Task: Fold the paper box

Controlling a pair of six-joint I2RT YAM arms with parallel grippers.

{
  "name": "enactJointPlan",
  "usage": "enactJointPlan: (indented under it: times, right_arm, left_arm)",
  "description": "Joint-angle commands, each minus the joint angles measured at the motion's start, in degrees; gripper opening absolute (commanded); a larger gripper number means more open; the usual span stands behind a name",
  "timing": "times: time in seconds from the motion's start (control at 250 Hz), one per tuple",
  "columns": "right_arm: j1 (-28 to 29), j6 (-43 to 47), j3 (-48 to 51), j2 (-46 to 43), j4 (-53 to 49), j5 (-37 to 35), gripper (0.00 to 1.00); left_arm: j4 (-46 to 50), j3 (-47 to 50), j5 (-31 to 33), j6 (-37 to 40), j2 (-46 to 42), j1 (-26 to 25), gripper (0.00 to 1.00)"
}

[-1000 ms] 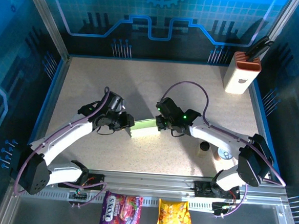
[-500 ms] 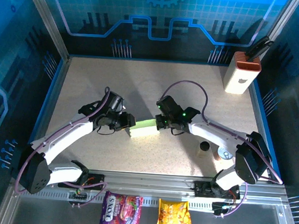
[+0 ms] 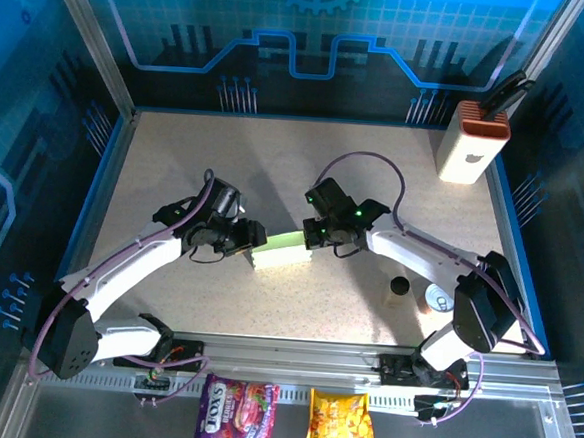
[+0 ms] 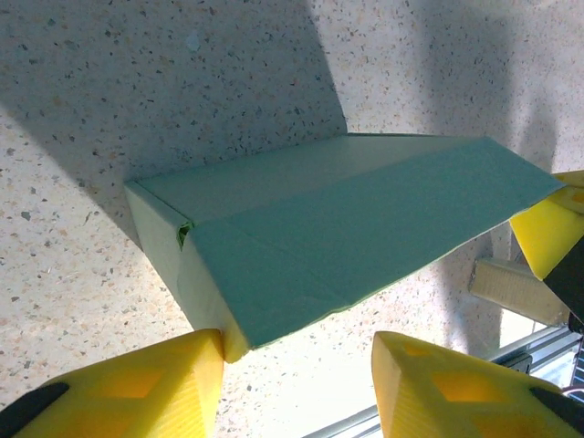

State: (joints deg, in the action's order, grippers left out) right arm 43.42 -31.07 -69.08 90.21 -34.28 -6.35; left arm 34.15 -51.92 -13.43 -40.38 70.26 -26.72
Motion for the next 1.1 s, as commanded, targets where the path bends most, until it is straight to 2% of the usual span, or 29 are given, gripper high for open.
enactJointPlan:
  times: [0.0,0.128,0.316,0.456,0.511,0.783,1.099]
  right_arm:
    - [-0.4,0.4,-2.9,1.4,-2.0,4.6,0.0]
    - [-0.8,0.6,-3.8,2.1,-2.9,5.4,0.0]
    - [-0.9,1.2,-4.6,2.3,-3.3,5.7,0.0]
    - [-0.9,1.4,-2.9,1.7,-1.2,5.1,0.16]
    - [-0.7,1.5,-1.9,1.0,0.1,4.8,0.18]
    - [-0.7,1.6,2.7,-0.6,5.8,2.6,0.17]
    - [0.3,2.0,4.6,-2.3,7.4,0.1,0.18]
  left_arm:
    - [-1.3,-1.1,-2.2,-0.1,0.1,0.1,0.51]
    - [-0.7,-1.6,-1.9,-0.1,-0.2,0.2,0.56]
    - [0.2,-1.4,-0.9,0.8,-0.1,0.3,0.51]
    - [0.7,-1.1,-0.5,1.3,0.3,0.4,0.5]
    - [0.7,-1.1,-0.5,1.3,0.4,0.4,0.5]
    - [0.1,-1.0,-0.9,1.2,0.5,0.5,0.5]
    - [0.1,-0.6,-1.0,1.0,0.0,0.6,0.5]
